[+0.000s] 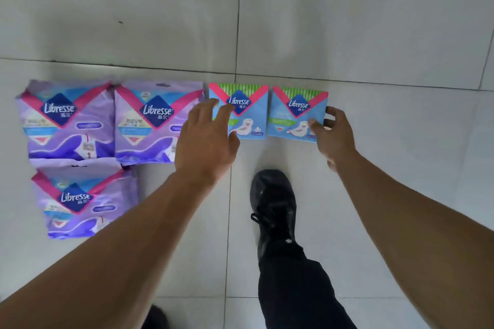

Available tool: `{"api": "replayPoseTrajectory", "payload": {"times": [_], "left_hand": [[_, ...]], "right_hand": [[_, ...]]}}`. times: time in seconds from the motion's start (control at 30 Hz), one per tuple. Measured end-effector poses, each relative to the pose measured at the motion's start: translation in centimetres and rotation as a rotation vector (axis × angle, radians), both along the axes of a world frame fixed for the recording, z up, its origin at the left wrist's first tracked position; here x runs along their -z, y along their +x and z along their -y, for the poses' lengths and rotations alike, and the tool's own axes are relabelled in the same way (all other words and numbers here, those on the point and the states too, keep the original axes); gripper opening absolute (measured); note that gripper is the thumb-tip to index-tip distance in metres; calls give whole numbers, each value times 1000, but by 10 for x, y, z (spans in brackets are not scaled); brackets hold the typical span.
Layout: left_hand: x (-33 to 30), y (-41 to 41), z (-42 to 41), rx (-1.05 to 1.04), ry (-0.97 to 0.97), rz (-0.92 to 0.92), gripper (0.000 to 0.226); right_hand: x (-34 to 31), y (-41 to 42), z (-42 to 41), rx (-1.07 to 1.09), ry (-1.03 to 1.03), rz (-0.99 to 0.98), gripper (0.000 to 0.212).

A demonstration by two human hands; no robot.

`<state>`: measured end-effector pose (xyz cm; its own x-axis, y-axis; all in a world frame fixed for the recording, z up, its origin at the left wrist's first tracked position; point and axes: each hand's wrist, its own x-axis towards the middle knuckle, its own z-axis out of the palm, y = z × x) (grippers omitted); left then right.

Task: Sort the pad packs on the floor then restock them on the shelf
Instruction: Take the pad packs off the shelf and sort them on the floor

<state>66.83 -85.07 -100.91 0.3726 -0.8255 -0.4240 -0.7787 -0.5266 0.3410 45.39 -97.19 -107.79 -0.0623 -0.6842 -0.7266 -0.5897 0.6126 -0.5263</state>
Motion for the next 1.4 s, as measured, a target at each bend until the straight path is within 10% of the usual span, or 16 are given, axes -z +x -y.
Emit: {"api": "replayPoseTrajectory", "payload": {"times": [0.77, 1.0, 1.4], "left_hand": [[20, -13, 13, 279, 162, 209, 71], [-77, -1, -13, 202, 16, 176, 59], [-344, 75, -185, -128, -220, 258, 49]], "right_hand": [[-11, 8, 4, -507, -136, -279, 48], [-130, 43, -22, -1121, -525, -392, 43], [-410, 171, -187, -1395, -882, -338, 54]]}}
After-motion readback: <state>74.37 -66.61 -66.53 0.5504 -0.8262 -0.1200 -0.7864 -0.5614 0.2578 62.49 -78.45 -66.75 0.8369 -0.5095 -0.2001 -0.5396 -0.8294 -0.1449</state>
